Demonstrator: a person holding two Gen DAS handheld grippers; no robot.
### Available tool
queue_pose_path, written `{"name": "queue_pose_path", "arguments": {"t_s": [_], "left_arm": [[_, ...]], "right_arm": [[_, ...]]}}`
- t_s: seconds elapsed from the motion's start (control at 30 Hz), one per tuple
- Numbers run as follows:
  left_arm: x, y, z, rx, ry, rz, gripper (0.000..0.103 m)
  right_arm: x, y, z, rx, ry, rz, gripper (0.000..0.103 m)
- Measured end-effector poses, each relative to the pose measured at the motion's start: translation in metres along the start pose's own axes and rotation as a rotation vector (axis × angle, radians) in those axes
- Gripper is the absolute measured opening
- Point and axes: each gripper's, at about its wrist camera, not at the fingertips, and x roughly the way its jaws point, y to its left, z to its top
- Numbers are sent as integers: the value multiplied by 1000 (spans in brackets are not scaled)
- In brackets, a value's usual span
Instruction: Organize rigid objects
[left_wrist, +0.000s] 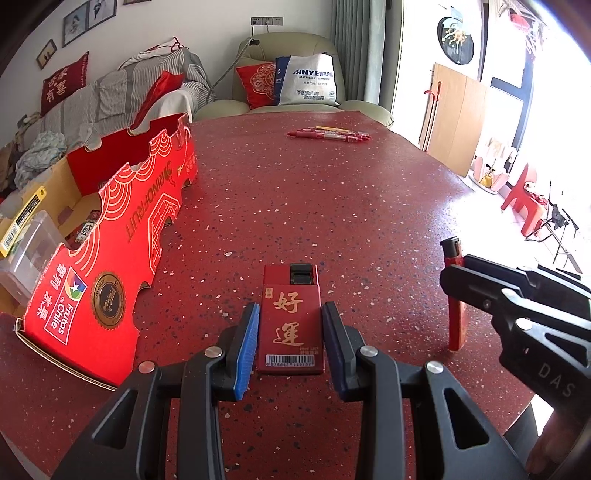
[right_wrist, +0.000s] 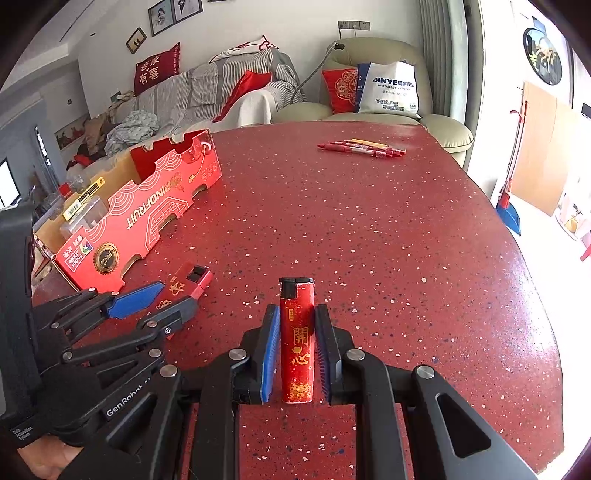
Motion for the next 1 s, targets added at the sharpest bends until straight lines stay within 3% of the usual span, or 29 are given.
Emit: {"name": "queue_pose_path", "arguments": {"t_s": [0.6, 1.0], "left_arm": [[-16, 5, 5, -18, -27, -24, 37], [-19, 10, 5, -37, -32, -20, 37]], "right_arm": [[0, 10, 13, -22, -27, 33, 20], [-26, 10, 20, -4, -140, 64, 20]]}}
